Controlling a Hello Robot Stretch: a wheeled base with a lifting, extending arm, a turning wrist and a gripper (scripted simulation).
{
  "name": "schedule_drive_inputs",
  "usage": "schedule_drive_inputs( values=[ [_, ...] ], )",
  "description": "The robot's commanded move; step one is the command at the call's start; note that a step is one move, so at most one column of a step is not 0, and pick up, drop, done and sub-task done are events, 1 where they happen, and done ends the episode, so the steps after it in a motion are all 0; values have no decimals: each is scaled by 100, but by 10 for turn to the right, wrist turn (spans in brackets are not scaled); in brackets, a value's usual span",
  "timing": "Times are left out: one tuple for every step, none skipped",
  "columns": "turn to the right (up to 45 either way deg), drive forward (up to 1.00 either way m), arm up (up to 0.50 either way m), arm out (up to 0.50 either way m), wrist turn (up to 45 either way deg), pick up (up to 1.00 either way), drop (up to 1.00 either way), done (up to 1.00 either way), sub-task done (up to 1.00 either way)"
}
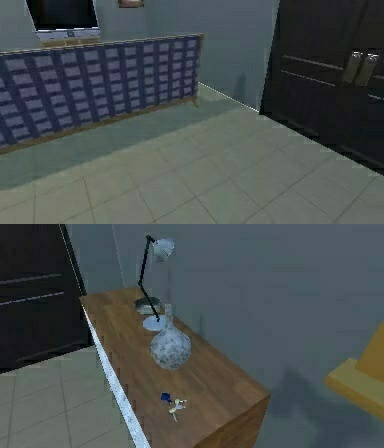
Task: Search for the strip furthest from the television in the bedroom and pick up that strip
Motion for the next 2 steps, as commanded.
schedule_drive_inputs(
  values=[
    [-30, 0, 0, 0, 0, 0, 0, 0, 0],
    [450, 0, 0, 0, 0, 0, 0, 0, 0]
  ],
)
